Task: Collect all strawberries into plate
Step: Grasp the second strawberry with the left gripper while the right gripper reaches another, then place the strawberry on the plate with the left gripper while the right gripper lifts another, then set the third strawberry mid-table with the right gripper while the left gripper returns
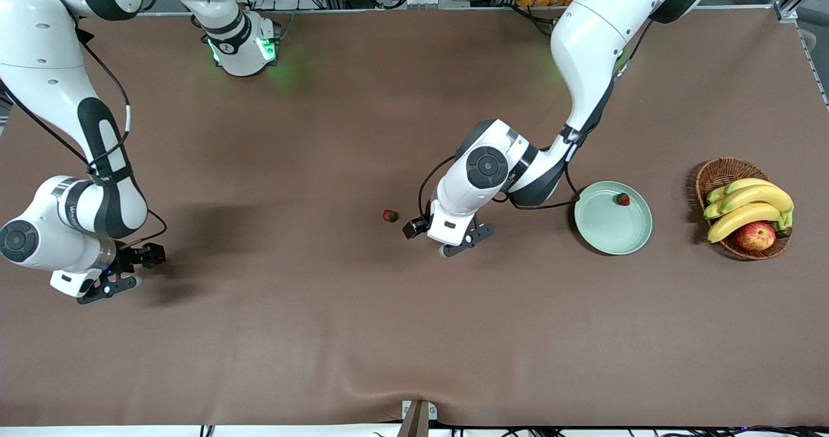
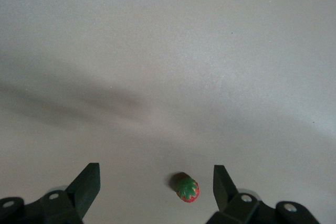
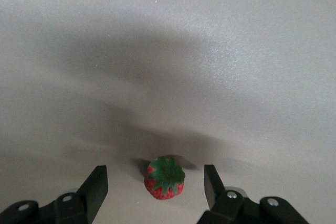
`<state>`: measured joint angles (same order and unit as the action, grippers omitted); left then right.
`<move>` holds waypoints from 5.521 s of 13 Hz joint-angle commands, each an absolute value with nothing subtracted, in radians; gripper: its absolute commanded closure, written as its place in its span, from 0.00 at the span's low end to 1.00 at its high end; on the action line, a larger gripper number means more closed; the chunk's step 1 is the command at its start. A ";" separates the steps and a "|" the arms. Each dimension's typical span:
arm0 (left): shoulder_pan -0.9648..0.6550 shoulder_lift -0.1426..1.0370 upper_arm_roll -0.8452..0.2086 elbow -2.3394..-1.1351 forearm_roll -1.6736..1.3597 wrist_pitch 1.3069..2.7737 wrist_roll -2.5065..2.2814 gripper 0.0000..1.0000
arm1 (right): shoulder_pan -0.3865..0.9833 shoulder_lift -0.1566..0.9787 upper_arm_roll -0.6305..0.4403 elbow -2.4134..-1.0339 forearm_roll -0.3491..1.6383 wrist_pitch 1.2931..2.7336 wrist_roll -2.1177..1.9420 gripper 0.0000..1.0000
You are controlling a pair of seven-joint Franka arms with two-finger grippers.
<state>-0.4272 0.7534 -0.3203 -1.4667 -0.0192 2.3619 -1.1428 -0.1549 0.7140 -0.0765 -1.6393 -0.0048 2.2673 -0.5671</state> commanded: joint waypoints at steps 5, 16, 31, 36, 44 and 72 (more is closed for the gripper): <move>-0.511 0.624 -0.150 -1.586 0.009 2.562 -1.158 0.04 | -0.187 0.724 -0.057 -1.635 -0.028 2.275 -0.583 0.36; -0.620 0.747 -0.160 -1.467 -0.051 2.562 -1.181 0.08 | -0.189 0.726 -0.057 -1.635 -0.031 2.278 -0.588 0.62; -0.761 0.940 -0.114 -1.382 -0.040 2.600 -1.164 0.44 | -0.055 0.698 -0.002 -1.580 -0.008 2.211 -0.367 0.91; -0.758 0.895 -0.114 -1.396 -0.040 2.597 -1.177 1.00 | 0.003 0.695 0.026 -1.591 0.142 2.164 -0.247 0.91; -0.435 0.425 -0.112 -1.749 -0.028 2.216 -1.050 1.00 | 0.182 0.693 0.028 -1.592 0.150 2.164 0.096 0.91; -0.115 0.488 -0.333 -1.655 0.202 1.908 -0.866 0.00 | 0.605 0.613 -0.035 -1.621 0.698 2.280 0.428 0.01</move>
<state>-0.0820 0.4598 -0.3246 -1.7055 0.1952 1.9317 -0.8069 0.6650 0.7272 -0.0235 -1.5760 0.7132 2.3814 0.4326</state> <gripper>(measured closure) 0.000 0.088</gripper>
